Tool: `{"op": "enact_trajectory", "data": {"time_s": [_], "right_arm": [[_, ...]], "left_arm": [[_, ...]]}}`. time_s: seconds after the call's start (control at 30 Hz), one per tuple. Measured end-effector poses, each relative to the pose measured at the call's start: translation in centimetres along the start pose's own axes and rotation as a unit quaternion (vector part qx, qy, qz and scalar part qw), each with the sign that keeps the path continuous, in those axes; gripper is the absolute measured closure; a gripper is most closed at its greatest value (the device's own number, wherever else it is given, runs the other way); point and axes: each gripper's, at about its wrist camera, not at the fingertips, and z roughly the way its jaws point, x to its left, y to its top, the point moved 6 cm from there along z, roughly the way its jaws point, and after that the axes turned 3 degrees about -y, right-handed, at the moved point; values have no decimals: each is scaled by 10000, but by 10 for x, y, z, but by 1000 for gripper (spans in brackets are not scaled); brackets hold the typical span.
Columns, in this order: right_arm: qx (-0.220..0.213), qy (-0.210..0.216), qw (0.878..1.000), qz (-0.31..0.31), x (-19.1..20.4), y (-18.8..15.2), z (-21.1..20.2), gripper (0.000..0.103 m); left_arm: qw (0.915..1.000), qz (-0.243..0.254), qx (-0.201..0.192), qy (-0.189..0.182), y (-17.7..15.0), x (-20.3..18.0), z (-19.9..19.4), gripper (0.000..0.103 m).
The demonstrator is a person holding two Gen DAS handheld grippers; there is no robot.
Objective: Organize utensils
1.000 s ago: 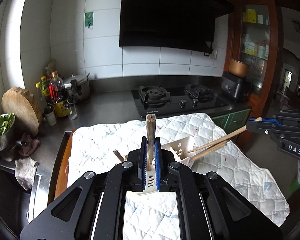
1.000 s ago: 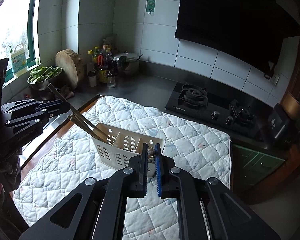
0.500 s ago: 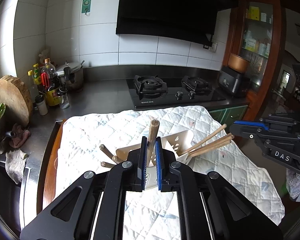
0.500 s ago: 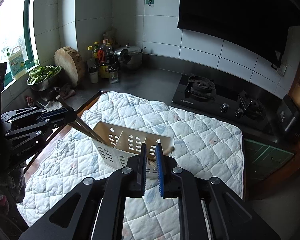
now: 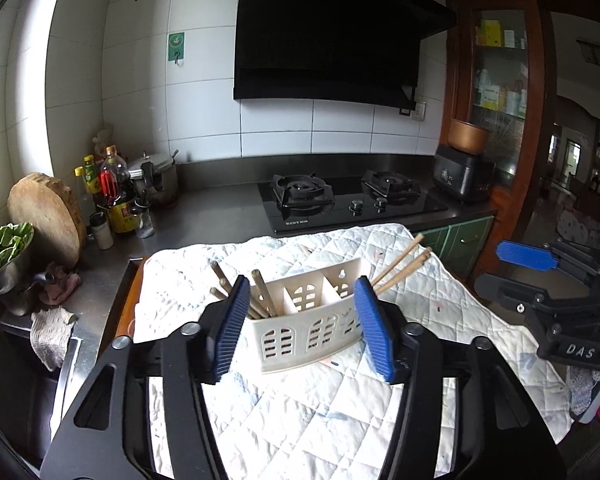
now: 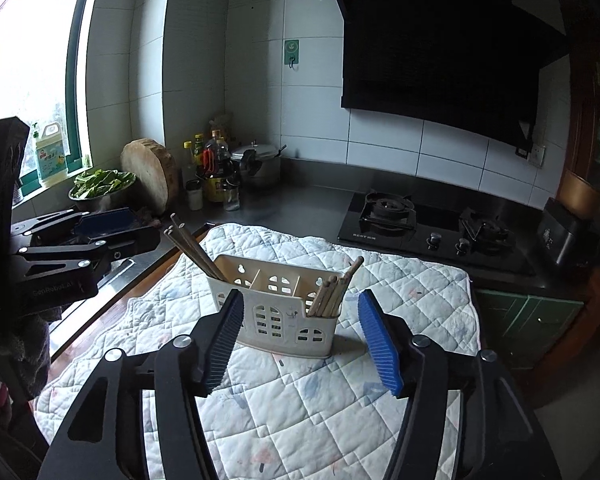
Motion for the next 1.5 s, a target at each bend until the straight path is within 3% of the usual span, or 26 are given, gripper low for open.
{"op": "enact_trajectory", "data": {"time_s": [0.1, 0.2, 0.3, 0.57, 1.07, 1.3, 1.5], "right_arm": [[-135, -47, 9999, 3, 1, -16, -17, 32], [-290, -295, 9991, -127, 0, -32, -33, 19], [-468, -571, 9971, -160, -2, -47, -50, 12], [-505, -714, 9962, -17, -2, -87, -75, 8], [-437, -640, 9949, 641, 4, -145, -101, 7], [-607, -635, 9944, 592, 12, -156, -115, 7], [-688, -571, 9946, 520, 17, -166, -122, 7]], "left_arm": [[9999, -35, -90, 62, -6, -5, -17, 35], [9997, -25, -191, 134, -15, -9, -35, 27], [9992, -40, -262, 285, -28, -12, -51, 18], [9980, -174, -282, 536, -68, -12, -79, 6], [9942, -585, -337, 835, -122, -5, -132, 5], [9935, -722, -182, 858, -142, -10, -139, 5], [9908, -740, -48, 1130, -154, -10, -145, 5]]}}
